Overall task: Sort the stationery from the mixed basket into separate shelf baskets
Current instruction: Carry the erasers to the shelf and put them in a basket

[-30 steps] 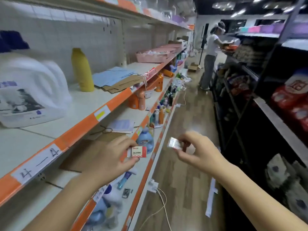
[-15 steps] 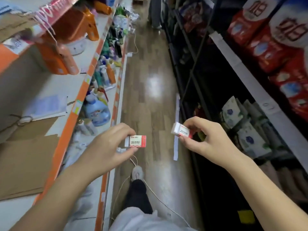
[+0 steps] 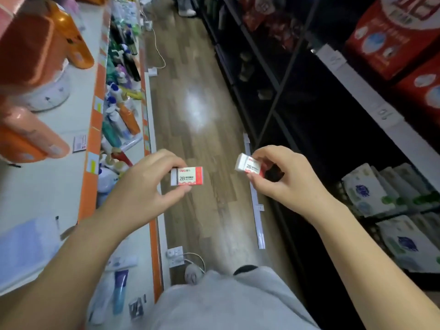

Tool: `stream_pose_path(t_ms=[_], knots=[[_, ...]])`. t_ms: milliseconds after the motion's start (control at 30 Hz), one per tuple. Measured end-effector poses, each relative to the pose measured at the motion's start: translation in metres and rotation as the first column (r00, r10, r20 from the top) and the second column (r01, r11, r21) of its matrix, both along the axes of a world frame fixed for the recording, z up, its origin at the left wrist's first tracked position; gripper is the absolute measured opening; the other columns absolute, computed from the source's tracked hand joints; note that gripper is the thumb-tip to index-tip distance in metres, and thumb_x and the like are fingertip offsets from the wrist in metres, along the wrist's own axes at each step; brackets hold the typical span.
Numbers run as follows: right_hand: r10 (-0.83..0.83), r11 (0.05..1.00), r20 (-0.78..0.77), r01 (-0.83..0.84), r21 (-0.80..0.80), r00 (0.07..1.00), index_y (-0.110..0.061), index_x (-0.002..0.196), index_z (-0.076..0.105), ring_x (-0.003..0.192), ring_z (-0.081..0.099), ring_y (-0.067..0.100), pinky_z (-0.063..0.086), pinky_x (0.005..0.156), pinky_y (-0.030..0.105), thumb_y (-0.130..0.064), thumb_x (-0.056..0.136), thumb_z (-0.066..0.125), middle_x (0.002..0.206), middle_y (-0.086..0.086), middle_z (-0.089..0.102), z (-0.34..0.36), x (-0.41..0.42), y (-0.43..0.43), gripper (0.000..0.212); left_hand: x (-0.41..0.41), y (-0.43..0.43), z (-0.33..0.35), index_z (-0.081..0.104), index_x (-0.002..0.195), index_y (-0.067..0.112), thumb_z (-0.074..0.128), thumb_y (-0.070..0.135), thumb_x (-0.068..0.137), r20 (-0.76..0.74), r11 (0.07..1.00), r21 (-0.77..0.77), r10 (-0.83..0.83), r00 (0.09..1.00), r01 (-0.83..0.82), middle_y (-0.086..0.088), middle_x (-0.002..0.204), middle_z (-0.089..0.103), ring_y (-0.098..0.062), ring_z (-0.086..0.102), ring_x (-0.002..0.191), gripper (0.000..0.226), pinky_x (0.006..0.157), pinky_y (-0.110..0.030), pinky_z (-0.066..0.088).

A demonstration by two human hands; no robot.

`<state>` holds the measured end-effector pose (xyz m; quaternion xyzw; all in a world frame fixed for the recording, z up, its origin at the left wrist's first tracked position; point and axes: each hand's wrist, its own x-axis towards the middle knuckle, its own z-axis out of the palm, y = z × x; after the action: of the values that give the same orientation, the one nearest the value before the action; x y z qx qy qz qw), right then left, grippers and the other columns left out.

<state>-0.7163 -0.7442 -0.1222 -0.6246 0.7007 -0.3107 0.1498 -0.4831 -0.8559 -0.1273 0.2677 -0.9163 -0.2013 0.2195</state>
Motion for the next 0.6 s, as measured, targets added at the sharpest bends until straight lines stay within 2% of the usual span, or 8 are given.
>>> stream_pose_path(t_ms=[233, 333, 433, 533, 600], knots=[[0.028, 0.999, -0.024, -0.028, -0.021, 0.999, -0.015, 0.100, 0.066, 0.077, 0.048, 0.007, 0.036, 0.071, 0.008, -0.026, 0.075, 0.067, 0.080, -0.008, 0.057, -0.019, -0.032, -0.103, 0.027, -0.036, -0.105, -0.021, 0.062, 0.097, 0.017, 0.050, 0.047, 0.078, 0.043, 0.987, 0.158, -0.003, 0.999, -0.004, 0.009, 0.091, 0.058, -0.002, 0.049, 0.084, 0.037, 0.069, -0.022, 0.044], [0.068, 0.996, -0.014, -0.069, -0.050, 0.998, -0.012, 0.097, 0.067, 0.074, 0.051, 0.014, 0.039, 0.070, 0.014, -0.030, 0.076, 0.065, 0.076, -0.007, 0.056, -0.032, -0.060, -0.158, 0.028, -0.060, -0.156, -0.031, 0.062, 0.098, 0.019, 0.056, 0.046, 0.078, 0.056, 0.984, 0.171, 0.041, 0.998, -0.050, 0.011, 0.092, 0.058, 0.000, 0.049, 0.085, 0.034, 0.067, -0.016, 0.041], [0.139, 0.988, -0.009, -0.139, -0.067, 0.990, -0.011, 0.097, 0.067, 0.075, 0.053, 0.018, 0.043, 0.069, 0.025, -0.036, 0.077, 0.060, 0.077, -0.001, 0.059, -0.038, -0.091, -0.222, 0.032, -0.089, -0.208, -0.034, 0.063, 0.099, 0.017, 0.068, 0.032, 0.079, 0.059, 0.976, 0.171, 0.130, 0.990, -0.138, 0.009, 0.094, 0.059, 0.002, 0.047, 0.085, 0.025, 0.061, -0.013, 0.040], [0.180, 0.980, -0.009, -0.180, -0.089, 0.984, -0.010, 0.092, 0.066, 0.074, 0.051, 0.016, 0.042, 0.066, 0.022, -0.037, 0.077, 0.058, 0.076, 0.001, 0.059, -0.034, -0.123, -0.284, 0.032, -0.118, -0.260, -0.032, 0.064, 0.098, 0.013, 0.067, 0.029, 0.078, 0.055, 0.973, 0.134, 0.184, 0.981, -0.190, 0.008, 0.094, 0.058, 0.001, 0.048, 0.085, 0.026, 0.073, -0.014, 0.042], [0.196, 0.974, 0.004, -0.194, -0.113, 0.981, -0.011, 0.094, 0.067, 0.074, 0.051, 0.016, 0.041, 0.067, 0.020, -0.036, 0.077, 0.058, 0.075, 0.002, 0.059, -0.030, -0.142, -0.320, 0.031, -0.137, -0.293, -0.030, 0.063, 0.097, 0.013, 0.064, 0.032, 0.076, 0.061, 0.962, 0.130, 0.235, 0.970, -0.242, 0.007, 0.093, 0.057, -0.003, 0.051, 0.085, 0.028, 0.072, -0.015, 0.041]])
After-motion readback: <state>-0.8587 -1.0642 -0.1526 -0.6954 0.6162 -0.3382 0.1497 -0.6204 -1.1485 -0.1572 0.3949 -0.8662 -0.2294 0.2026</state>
